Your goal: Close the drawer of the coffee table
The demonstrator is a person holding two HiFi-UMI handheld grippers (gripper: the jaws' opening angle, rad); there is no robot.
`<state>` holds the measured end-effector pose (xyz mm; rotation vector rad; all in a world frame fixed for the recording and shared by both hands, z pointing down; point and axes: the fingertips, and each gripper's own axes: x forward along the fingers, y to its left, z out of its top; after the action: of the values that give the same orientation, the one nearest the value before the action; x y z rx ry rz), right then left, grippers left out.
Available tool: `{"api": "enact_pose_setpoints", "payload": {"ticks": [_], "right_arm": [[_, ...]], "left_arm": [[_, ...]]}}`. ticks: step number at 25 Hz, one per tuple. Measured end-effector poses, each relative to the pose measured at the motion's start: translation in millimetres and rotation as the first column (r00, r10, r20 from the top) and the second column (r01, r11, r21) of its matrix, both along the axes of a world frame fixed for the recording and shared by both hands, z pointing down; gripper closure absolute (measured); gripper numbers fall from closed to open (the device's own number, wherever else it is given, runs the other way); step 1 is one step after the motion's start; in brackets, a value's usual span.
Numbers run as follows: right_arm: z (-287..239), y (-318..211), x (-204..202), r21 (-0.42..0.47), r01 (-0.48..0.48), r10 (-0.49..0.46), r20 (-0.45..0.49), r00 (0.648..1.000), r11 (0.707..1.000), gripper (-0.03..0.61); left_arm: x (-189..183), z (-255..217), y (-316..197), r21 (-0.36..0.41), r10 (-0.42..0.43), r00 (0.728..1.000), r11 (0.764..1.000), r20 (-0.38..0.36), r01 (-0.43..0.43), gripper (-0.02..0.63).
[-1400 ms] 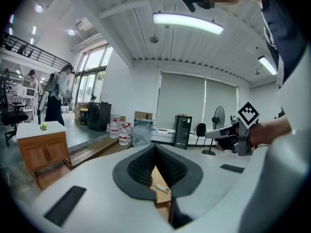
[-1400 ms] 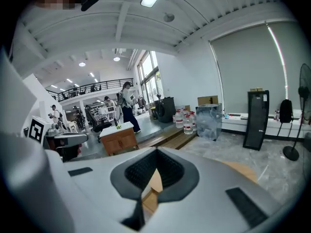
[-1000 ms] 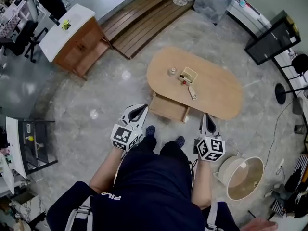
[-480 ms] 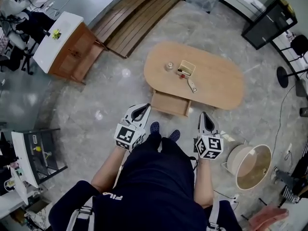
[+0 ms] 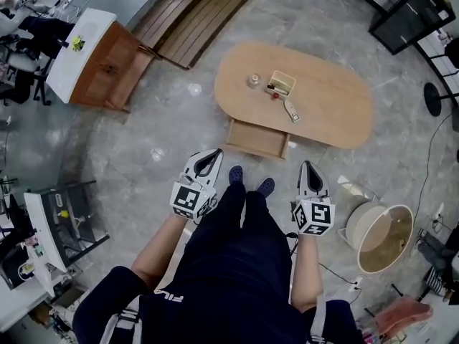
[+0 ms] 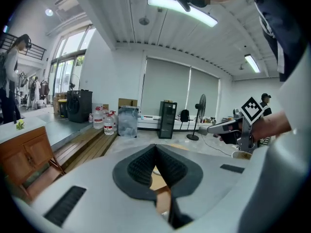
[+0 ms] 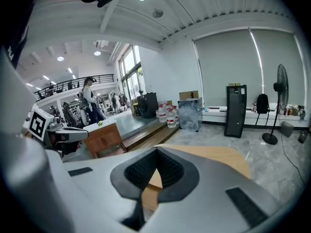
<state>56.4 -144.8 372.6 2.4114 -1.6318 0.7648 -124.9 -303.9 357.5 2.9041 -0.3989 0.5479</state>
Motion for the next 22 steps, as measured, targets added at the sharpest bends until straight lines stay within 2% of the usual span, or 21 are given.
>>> {"api": "enact_pose_setpoints", "payload": {"ticks": [4, 7, 9, 17, 22], "right_arm": [[26, 1, -5, 0.026, 0.018, -0.018, -0.024, 1.0, 1.0, 0.552], [57, 2, -9, 0.043, 0.057, -0.055, -0.042, 0.998, 0.997, 0.552], [82, 3, -12, 0.041, 0.079, -0.077, -0.048, 0.996, 0.996, 0.552], [152, -4, -32, 0.052, 0.114, -0.114, -0.006, 0.993, 0.992, 0.552], [214, -15, -33, 0.048, 0.106, -0.107, 0.022, 0.994, 0.993, 0.552]], "left_arm": [[-2, 34, -2, 0.027, -0.031, 0.999, 0.999, -0.016, 0.032, 0.589], [1, 80, 4, -0.015, -0.03, 1.0, 0.999, 0.001, 0.03, 0.589], [1, 112, 10, -0.016, -0.014, 1.0, 1.0, 0.026, 0.015, 0.589], [-7, 192, 14, -0.072, -0.02, 0.996, 0.997, 0.081, 0.026, 0.589], [-7, 256, 12, -0.092, -0.035, 0.993, 0.995, 0.113, 0.046, 0.589]]}}
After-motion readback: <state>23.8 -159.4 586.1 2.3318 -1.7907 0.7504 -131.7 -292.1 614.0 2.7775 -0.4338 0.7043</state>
